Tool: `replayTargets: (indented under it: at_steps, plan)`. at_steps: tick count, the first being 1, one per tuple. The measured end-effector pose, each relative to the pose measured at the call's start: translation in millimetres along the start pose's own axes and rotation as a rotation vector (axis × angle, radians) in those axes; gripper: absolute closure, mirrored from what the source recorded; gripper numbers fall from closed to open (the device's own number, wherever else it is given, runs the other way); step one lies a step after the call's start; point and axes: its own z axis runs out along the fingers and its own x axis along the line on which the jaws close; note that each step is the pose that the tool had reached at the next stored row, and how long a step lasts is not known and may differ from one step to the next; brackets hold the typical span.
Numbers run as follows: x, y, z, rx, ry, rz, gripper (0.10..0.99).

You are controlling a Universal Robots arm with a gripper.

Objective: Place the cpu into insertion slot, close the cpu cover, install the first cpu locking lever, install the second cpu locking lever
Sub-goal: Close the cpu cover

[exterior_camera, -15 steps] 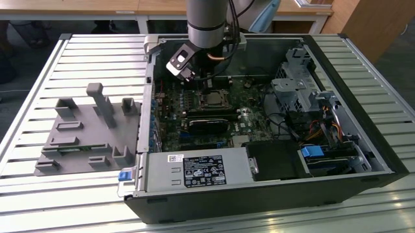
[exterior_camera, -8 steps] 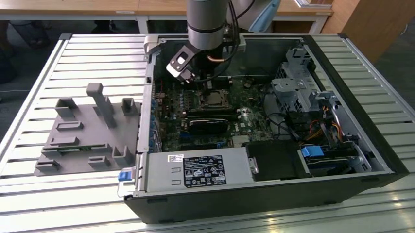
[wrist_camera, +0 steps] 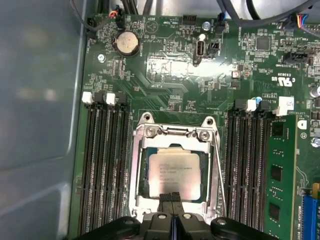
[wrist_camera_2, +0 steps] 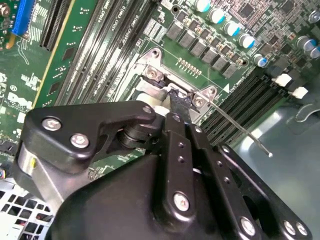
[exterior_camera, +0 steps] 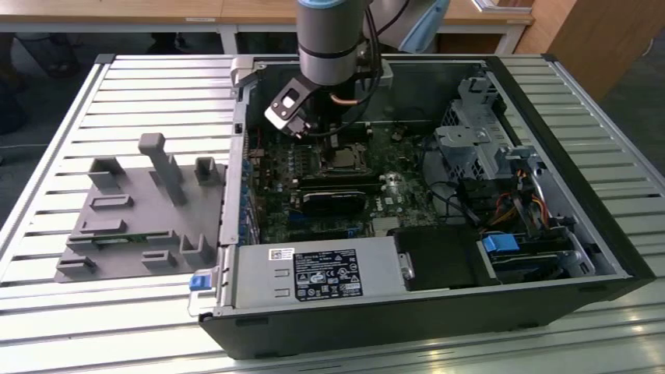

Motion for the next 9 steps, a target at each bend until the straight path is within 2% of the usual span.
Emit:
replayTargets:
  at_steps: [6, 9]
  plan:
    - [-0.1, -1.3, 2.2, 0.000, 0.0000, 0.000, 0.980]
    - [-2.7, -1.5, 2.4, 0.000, 0.0000, 0.000, 0.980]
